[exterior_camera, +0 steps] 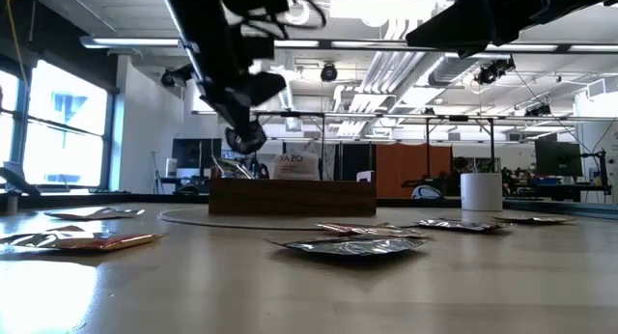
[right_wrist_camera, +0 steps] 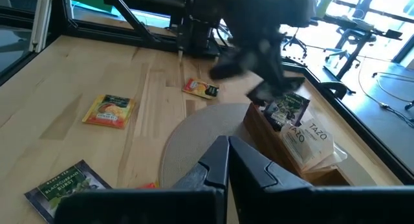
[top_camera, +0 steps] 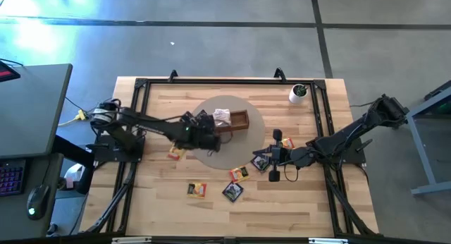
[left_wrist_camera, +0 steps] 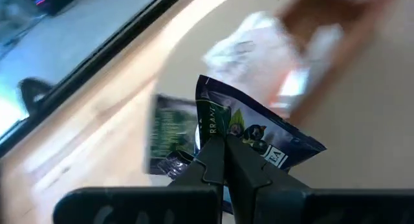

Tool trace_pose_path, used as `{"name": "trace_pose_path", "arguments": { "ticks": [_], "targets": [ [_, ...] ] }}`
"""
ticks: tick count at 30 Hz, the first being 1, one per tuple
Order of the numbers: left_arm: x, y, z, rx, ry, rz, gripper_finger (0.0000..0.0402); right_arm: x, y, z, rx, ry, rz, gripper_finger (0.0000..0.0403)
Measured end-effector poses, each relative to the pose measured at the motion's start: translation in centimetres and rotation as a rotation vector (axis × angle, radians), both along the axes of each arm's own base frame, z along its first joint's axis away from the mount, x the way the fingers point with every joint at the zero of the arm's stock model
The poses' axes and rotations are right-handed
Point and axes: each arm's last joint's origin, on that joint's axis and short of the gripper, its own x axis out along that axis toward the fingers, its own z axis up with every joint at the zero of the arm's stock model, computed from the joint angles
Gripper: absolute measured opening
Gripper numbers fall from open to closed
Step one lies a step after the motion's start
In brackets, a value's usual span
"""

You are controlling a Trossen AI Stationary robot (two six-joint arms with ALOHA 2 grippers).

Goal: Pick & Place Tea
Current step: Put the purple tea bag into the left section of the wooden organizer

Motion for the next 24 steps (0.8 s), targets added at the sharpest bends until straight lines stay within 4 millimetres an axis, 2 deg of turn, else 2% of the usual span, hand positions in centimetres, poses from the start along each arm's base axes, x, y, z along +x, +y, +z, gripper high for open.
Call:
{"name": "trace_pose_path", "arguments": {
  "ticks": [4, 8, 15, 24],
  "targets": [
    [1.0, 2.6, -1.8, 0.012, 0.029, 0.093, 0.0000, 0.0, 0.0, 0.0, 0.000, 0.000, 0.000, 0.0003],
    [1.7, 4.0, -3.3, -0.011, 0.037, 0.143, 0.0000, 0.0, 0.0, 0.0, -0.002, 0.003, 0.000, 0.0009],
    [1.8, 4.2, -5.3, 0.012, 0.102, 0.168, 0.0000, 0.0, 0.0, -0.1, -0.028, 0.014, 0.007, 0.0003],
    [1.7, 4.2, -5.2, 0.045, 0.133, 0.156, 0.0001, 0.0, 0.0, -0.1, -0.032, 0.019, 0.007, 0.0003]
  ]
}}
